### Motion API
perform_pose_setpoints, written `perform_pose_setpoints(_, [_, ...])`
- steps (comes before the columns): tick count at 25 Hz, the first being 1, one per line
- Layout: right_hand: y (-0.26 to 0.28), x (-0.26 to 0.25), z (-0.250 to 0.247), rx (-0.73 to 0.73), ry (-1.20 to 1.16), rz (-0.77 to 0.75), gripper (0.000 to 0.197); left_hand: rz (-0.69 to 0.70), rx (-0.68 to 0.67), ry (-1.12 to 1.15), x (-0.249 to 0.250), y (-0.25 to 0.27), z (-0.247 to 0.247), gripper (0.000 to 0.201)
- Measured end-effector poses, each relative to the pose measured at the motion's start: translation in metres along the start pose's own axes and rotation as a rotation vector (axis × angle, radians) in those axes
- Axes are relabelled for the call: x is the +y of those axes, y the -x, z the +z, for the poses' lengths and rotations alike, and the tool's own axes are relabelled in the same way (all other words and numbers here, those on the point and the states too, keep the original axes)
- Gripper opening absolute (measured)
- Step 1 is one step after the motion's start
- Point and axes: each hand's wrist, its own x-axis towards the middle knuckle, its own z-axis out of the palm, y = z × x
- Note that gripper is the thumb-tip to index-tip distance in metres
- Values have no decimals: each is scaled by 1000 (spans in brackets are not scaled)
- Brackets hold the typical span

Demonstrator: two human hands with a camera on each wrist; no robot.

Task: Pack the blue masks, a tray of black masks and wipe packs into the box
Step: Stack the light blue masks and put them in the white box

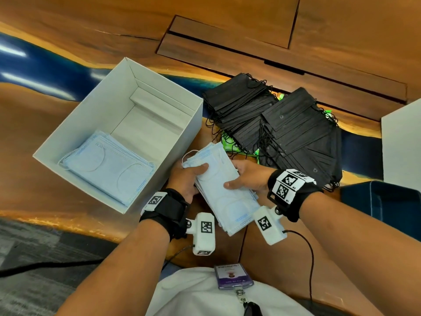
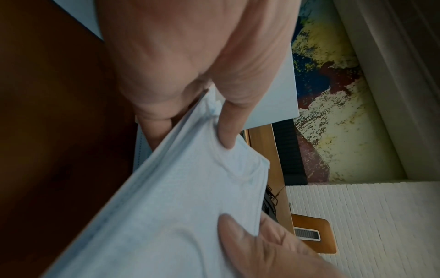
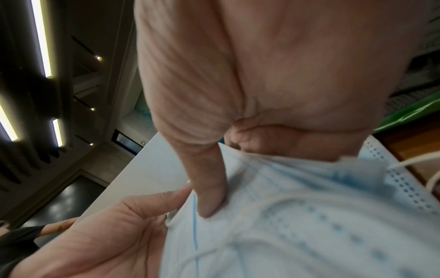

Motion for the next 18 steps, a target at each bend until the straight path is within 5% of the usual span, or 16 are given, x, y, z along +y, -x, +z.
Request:
perform_pose_setpoints(7, [16, 7, -17, -47, -18, 105, 49, 35, 150, 0, 7, 4, 13, 32])
perform_pose_setpoints(9, [23, 7, -25, -104, 45, 108, 48, 10, 189, -165, 11, 7, 12, 17])
perform_pose_setpoints(12, [30, 0, -30, -151, 166, 102, 47, -20, 67, -488, 20, 10, 10, 14])
perform_pose_setpoints(15, [22, -6, -28, -66, 307, 73, 45, -35, -25, -684, 16, 9, 11, 11])
perform_pose_setpoints(18, [16, -7, -29, 72, 489, 55, 45, -26, 33, -608, 11, 0, 6, 13])
